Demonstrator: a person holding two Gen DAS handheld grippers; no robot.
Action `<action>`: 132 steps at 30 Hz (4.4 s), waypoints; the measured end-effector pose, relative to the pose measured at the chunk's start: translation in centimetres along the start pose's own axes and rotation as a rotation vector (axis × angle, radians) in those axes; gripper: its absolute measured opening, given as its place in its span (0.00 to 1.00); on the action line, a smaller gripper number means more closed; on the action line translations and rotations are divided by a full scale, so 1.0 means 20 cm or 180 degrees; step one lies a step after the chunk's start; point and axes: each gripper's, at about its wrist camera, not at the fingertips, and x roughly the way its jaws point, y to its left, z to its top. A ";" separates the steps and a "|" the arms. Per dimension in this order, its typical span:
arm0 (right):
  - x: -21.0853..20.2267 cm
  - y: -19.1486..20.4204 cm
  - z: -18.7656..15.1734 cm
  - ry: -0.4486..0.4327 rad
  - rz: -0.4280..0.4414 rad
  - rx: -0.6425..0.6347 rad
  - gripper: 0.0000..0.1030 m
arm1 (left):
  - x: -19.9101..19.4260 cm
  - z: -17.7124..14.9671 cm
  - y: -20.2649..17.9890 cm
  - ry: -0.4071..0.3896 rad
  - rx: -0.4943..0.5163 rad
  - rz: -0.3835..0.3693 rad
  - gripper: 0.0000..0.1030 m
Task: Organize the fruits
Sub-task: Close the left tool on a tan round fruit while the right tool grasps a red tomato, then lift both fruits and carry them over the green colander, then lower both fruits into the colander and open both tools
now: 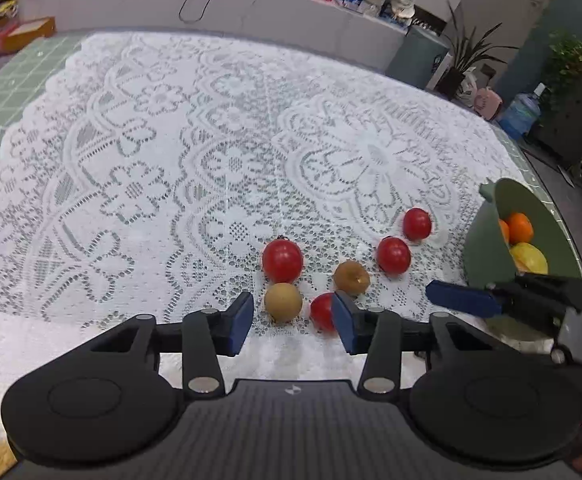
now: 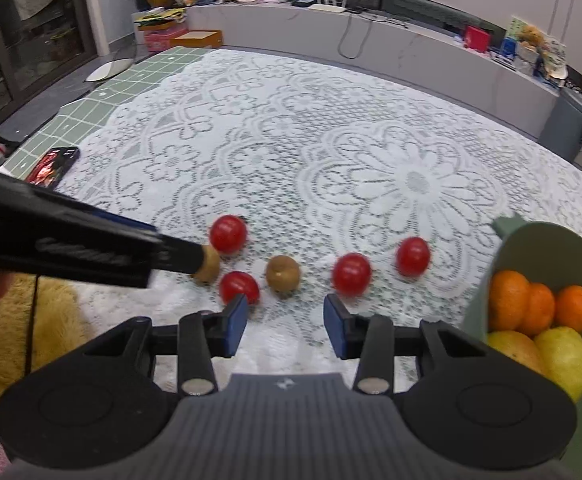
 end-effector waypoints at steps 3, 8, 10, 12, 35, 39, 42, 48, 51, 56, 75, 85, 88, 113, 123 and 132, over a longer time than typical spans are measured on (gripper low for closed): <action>0.03 0.03 0.01 0.0022 0.0084 -0.0029 0.35 | 0.04 0.01 0.00 0.0059 -0.0008 0.0026 0.46; 0.09 0.07 0.02 0.0053 0.0155 -0.0110 0.34 | 0.08 0.01 0.02 0.0139 -0.0068 0.0027 0.42; 0.11 0.08 0.02 0.0074 0.0161 -0.0122 0.34 | 0.09 0.01 0.03 0.0157 -0.0084 0.0028 0.40; 0.13 0.08 0.03 0.0086 0.0187 -0.0110 0.34 | 0.10 0.01 0.04 0.0168 -0.0111 -0.0019 0.39; 0.14 0.10 0.04 0.0116 0.0070 -0.0132 0.21 | 0.13 0.00 0.05 0.0133 -0.0191 -0.0185 0.26; 0.06 0.07 0.04 0.0078 0.0047 -0.0101 0.21 | 0.08 0.00 0.02 0.0086 -0.0136 -0.0192 0.26; -0.02 0.04 0.03 -0.0014 -0.0011 -0.0049 0.21 | 0.04 0.00 0.00 0.0064 -0.0137 -0.0214 0.26; -0.16 -0.08 0.03 -0.0196 -0.0139 0.0159 0.21 | -0.05 0.04 -0.09 -0.0047 -0.0072 -0.0296 0.26; -0.24 -0.14 0.03 -0.0306 -0.0195 0.0260 0.21 | -0.09 0.07 -0.17 -0.0105 0.0019 -0.0332 0.26; -0.37 -0.25 0.02 -0.0474 -0.0323 0.0368 0.22 | -0.15 0.09 -0.31 -0.0225 0.0227 -0.0392 0.26; -0.58 -0.89 -0.27 -0.0469 -0.0896 0.1199 0.22 | -0.06 0.16 -0.91 -0.0199 0.1057 -0.0747 0.27; -0.48 -1.06 -0.29 -0.0454 -0.0840 0.1475 0.22 | 0.17 0.18 -1.10 0.0021 0.1284 -0.0734 0.26; -0.43 -1.10 -0.28 -0.0460 -0.0842 0.1576 0.22 | 0.23 0.19 -1.13 0.0077 0.1279 -0.0713 0.26; -0.24 -1.13 -0.24 -0.0123 -0.1130 0.1535 0.22 | 0.42 0.18 -1.14 0.0298 0.1337 -0.0490 0.27; -0.28 -1.09 -0.24 -0.0223 -0.1188 0.1466 0.37 | 0.39 0.18 -1.14 0.0268 0.1314 -0.0518 0.34; -0.37 -1.03 -0.22 -0.0425 -0.1253 0.1386 0.55 | 0.22 0.20 -1.09 0.0074 0.1171 -0.0587 0.45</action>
